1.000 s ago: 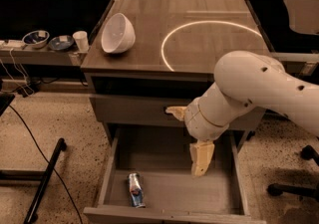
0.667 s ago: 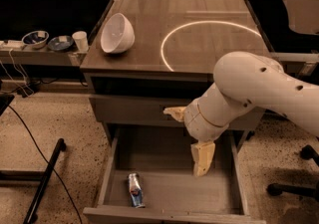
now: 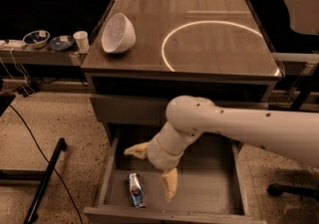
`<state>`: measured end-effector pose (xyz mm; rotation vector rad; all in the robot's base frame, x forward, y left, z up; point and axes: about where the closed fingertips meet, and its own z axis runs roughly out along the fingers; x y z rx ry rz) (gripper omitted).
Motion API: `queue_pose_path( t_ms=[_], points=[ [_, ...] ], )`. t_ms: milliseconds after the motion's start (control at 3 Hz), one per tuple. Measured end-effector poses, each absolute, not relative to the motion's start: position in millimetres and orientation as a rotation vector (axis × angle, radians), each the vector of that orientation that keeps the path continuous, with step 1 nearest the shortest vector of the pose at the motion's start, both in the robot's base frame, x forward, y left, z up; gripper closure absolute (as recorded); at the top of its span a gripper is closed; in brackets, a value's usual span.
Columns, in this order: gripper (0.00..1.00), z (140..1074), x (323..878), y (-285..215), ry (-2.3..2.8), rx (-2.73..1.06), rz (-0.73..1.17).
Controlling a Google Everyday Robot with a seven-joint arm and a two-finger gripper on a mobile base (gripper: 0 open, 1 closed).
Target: Pick redbull can from middle drawer and place on counter
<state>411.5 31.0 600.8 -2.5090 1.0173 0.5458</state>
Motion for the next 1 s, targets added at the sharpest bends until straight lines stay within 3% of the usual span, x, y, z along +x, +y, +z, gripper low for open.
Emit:
queue_pose_path(
  t_ms=[1000],
  points=[
    [0.0,531,428,49,0.789,-2.586,0.572]
  ],
)
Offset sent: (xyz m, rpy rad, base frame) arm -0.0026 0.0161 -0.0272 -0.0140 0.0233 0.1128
